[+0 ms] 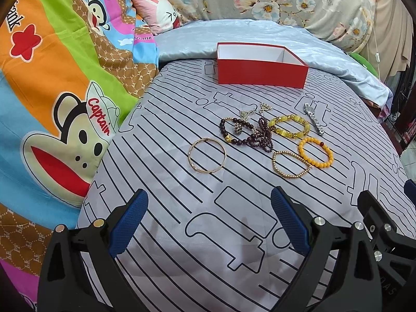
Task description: Organize jewelry
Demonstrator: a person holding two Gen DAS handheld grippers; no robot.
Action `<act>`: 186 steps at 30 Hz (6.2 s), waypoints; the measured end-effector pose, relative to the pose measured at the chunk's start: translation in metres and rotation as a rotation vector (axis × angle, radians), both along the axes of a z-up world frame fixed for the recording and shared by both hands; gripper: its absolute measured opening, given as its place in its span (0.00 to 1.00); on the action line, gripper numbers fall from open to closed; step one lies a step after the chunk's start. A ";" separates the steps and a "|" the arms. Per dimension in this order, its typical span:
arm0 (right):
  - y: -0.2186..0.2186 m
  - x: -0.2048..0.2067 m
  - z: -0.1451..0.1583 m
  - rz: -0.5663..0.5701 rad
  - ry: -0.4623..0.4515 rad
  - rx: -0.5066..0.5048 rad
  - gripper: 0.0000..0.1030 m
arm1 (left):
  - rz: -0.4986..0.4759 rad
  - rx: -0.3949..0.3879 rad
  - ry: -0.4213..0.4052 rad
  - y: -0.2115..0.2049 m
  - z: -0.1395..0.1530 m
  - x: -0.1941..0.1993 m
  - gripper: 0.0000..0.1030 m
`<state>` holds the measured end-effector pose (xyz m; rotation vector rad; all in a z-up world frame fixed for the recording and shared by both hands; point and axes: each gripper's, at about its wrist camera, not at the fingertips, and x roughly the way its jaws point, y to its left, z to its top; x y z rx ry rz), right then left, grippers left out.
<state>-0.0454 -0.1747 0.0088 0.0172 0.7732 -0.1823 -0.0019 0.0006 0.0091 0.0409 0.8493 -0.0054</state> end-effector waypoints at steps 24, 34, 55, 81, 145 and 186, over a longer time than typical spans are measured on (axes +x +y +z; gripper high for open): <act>0.001 -0.001 -0.002 0.000 0.000 0.003 0.95 | 0.001 -0.002 0.003 0.000 -0.002 0.001 0.90; 0.000 -0.001 -0.001 0.000 0.001 0.004 0.95 | 0.001 0.000 0.005 0.000 -0.002 0.000 0.90; -0.003 0.011 -0.019 0.003 0.039 0.022 0.95 | -0.013 0.001 0.037 -0.002 -0.017 0.009 0.90; -0.040 0.085 -0.053 -0.025 0.113 0.052 0.95 | 0.045 -0.018 0.099 0.030 -0.064 0.115 0.64; -0.061 0.264 0.040 0.212 -0.025 0.174 0.23 | -0.184 -0.184 -0.117 -0.012 0.057 0.222 0.02; -0.073 0.329 0.034 0.207 -0.029 0.196 0.46 | -0.147 -0.216 -0.106 -0.032 0.037 0.336 0.42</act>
